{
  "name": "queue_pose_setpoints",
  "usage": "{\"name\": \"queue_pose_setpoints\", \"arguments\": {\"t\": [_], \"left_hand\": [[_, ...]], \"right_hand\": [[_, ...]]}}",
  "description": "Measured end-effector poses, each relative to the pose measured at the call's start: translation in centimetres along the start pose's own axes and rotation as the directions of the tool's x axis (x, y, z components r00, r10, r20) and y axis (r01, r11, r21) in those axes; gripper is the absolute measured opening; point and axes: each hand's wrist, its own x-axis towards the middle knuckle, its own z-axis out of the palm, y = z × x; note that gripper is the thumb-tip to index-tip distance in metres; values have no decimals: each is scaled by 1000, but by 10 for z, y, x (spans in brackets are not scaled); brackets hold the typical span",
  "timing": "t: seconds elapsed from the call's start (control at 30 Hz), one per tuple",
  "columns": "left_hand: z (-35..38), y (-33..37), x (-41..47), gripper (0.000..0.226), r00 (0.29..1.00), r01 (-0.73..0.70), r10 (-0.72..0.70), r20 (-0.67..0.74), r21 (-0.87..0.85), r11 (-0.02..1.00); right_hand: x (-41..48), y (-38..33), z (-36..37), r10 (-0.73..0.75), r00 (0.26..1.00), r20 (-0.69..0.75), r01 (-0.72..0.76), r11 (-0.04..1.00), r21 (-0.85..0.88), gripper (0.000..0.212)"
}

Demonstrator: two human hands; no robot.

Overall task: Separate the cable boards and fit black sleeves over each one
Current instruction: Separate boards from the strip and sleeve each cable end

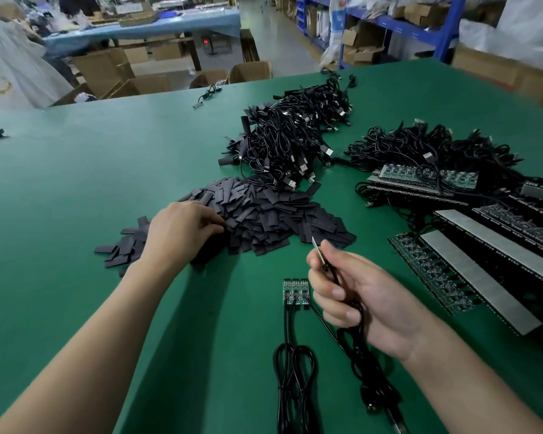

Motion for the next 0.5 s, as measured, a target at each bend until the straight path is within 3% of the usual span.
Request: {"name": "queue_pose_setpoints", "arguments": {"t": [0.13, 0.27, 0.4, 0.5], "left_hand": [[-7, -7, 2, 15, 995, -53, 58, 87, -50, 997], [-9, -9, 3, 15, 993, -79, 80, 88, -15, 997], [-2, 3, 4, 13, 995, -89, 87, -52, -23, 996], [12, 22, 5, 24, 991, -41, 38, -125, -22, 999]], "right_hand": [[1, 3, -1, 8, 1000, 6, -8, 999, -42, 29], [2, 5, 0, 16, 1000, 14, -15, 998, -62, 28], [3, 7, -2, 16, 1000, 26, -14, 998, -68, 27], [4, 8, -3, 16, 999, 35, -14, 997, -71, 28]]}}
